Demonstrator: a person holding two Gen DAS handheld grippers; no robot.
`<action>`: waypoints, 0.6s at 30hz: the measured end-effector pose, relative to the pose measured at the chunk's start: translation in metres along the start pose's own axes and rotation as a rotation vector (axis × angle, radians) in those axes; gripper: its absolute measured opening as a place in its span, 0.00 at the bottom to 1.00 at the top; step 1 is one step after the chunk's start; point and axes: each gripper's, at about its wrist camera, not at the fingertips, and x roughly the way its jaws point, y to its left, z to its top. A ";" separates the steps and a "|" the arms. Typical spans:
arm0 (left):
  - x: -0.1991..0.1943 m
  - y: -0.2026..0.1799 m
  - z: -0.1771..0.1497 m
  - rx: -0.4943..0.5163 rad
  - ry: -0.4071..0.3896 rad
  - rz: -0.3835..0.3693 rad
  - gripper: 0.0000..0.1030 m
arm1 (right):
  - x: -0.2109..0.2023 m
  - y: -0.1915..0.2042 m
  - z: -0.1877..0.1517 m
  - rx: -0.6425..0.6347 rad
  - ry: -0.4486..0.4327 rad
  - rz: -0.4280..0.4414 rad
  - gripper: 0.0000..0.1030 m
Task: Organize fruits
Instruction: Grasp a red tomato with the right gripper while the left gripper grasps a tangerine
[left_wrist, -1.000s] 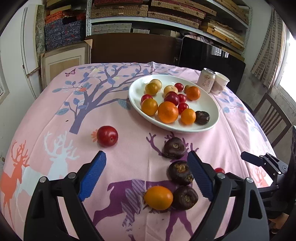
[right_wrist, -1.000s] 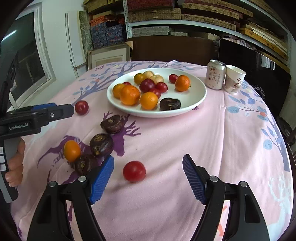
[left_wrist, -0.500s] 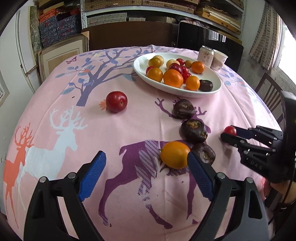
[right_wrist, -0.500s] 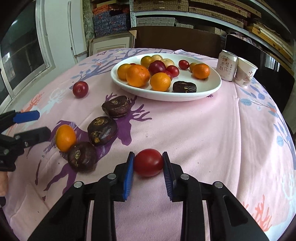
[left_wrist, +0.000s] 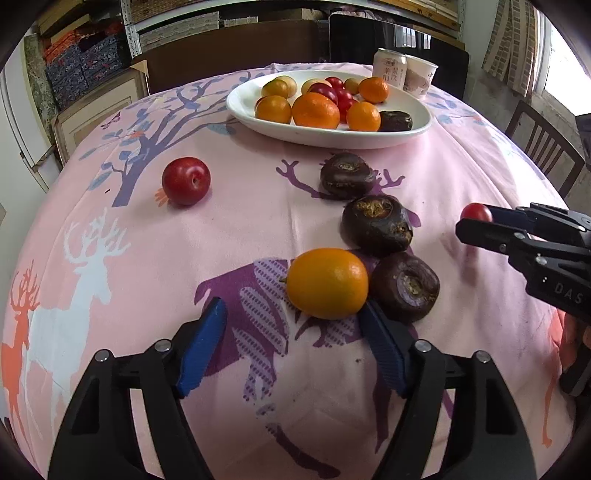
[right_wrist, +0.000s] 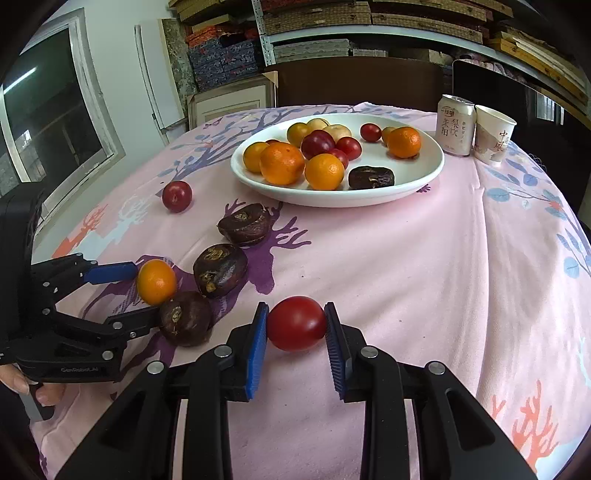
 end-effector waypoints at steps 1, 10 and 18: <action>0.002 -0.001 0.002 0.003 -0.001 -0.002 0.69 | 0.000 0.000 0.000 0.000 -0.001 0.003 0.30; 0.004 -0.005 0.010 0.028 -0.047 -0.032 0.37 | -0.001 -0.001 0.000 0.000 -0.003 0.010 0.30; 0.006 -0.001 0.013 0.011 -0.053 0.045 0.68 | -0.002 -0.001 0.000 0.001 -0.007 0.008 0.30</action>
